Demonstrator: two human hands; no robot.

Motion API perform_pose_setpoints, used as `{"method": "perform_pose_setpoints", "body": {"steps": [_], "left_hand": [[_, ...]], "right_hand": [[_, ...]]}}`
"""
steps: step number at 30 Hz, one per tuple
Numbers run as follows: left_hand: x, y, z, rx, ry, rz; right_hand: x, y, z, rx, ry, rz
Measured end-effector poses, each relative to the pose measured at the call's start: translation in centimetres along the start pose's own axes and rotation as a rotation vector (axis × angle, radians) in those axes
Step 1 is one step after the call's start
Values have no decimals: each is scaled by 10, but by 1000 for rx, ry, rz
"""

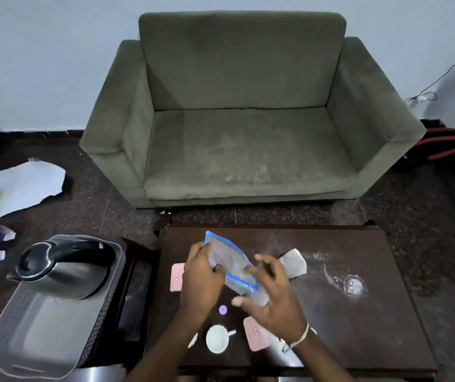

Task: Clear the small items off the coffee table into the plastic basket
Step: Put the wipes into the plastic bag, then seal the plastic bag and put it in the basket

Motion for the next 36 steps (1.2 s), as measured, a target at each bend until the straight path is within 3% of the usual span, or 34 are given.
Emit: {"method": "perform_pose_setpoints", "body": {"steps": [3, 5, 7, 9, 13, 15, 17, 19, 24, 31, 36], "left_hand": [[-8, 1, -9, -70, -54, -10], [-9, 3, -18, -142, -140, 10], [-3, 5, -30, -224, -317, 9], [9, 12, -36, -203, -480, -36], [13, 28, -25, 204, -513, 90], [4, 27, -17, 370, -627, 158], [-7, 26, -11, 384, -745, 159], [-15, 24, -9, 267, -785, 139], [-22, 25, -10, 62, -779, 124], [-35, 25, -5, 149, -589, 305], [-37, 25, -5, 241, -593, 298]], "right_hand": [[13, 9, 15, 86, -282, 32], [19, 24, 6, 75, -287, 79], [23, 41, -14, 56, -161, 92], [29, 57, -38, 77, -3, 99], [40, 85, -82, 235, 348, 166], [41, 98, -99, 234, 553, 197], [36, 102, -109, 133, 821, 258], [21, 90, -107, 12, 964, 328], [-2, 49, -82, -78, 824, 340], [-2, 50, -92, -87, 691, 275], [-4, 56, -95, -37, 736, 312]]}}
Point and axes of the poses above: each hand's wrist, its own y-axis towards the middle knuckle, its own z-axis out of the palm, x = y × z, the point moved 6 cm from there along y, towards the middle knuckle, and after that the axes turned 13 degrees about y, right-handed, at the moved point
